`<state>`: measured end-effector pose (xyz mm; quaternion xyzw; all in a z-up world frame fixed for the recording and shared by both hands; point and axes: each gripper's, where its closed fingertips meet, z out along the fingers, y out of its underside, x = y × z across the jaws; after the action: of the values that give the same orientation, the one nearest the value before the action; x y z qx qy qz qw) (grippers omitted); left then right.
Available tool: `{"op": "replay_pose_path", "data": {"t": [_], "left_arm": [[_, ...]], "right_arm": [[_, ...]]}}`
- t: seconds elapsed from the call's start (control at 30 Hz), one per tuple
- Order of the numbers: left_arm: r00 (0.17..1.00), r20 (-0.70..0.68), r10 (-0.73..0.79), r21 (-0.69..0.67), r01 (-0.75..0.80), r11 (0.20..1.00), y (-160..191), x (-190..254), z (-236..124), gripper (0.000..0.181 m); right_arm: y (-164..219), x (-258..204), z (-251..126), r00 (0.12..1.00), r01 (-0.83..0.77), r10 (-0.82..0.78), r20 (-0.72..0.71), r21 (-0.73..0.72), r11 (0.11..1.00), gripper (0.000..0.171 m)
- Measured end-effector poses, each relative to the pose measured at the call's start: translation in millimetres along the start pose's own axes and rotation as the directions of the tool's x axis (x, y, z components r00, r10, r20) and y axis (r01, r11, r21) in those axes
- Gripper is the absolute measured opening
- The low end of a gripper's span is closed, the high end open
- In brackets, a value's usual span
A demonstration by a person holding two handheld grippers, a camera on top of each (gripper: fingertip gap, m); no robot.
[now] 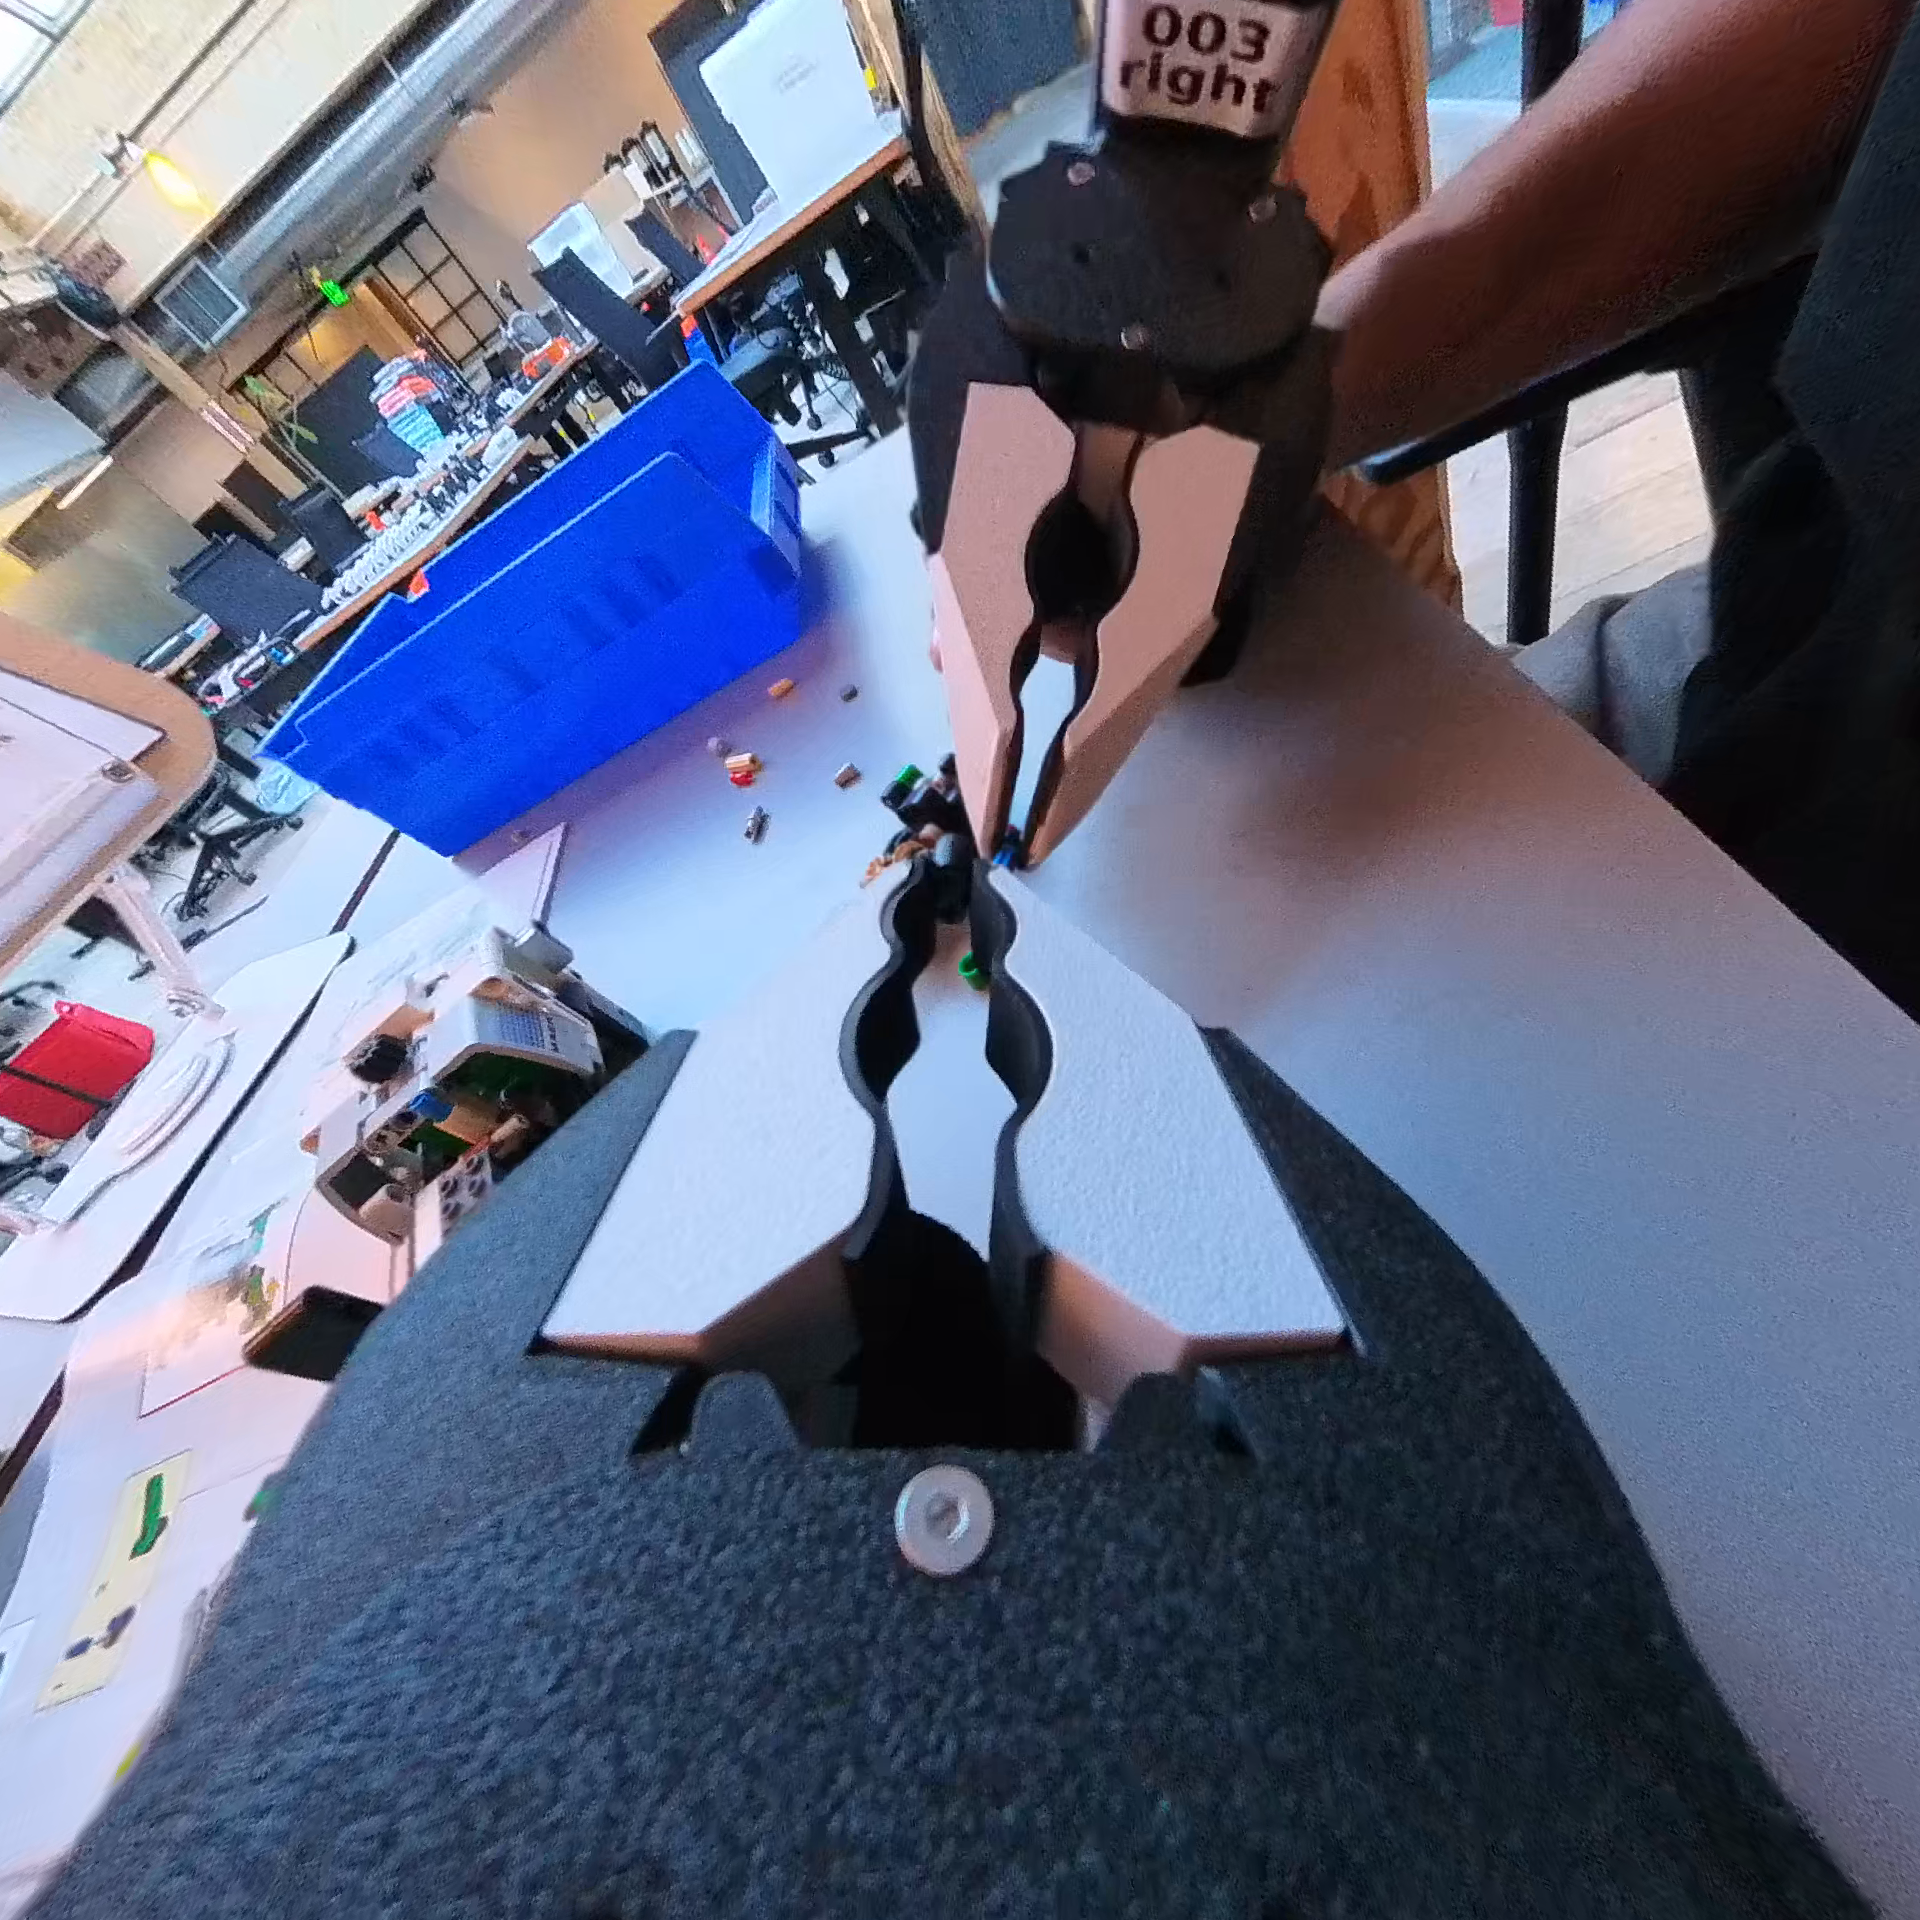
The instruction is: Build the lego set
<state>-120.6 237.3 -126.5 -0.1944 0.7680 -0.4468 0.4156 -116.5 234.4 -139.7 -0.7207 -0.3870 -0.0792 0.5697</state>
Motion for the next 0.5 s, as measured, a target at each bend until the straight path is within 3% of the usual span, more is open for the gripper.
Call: {"op": "replay_pose_path", "data": {"t": [0.2, 0.5], "left_arm": [[0.998, -0.005, 0.055, -0.005, -0.055, 0.998, 3, 1, 1, 0.004], [0.993, -0.009, 0.114, -0.063, -0.114, 0.991, 11, 7, 8, 0.004]], "right_arm": [[-9, 14, -8, 0.990, 0.086, -0.082, -0.114, 0.032, 0.996, 0.004], [-2, 0, -2, 0.992, 0.115, -0.115, -0.045, 0.000, 0.993, 0.004]]}}
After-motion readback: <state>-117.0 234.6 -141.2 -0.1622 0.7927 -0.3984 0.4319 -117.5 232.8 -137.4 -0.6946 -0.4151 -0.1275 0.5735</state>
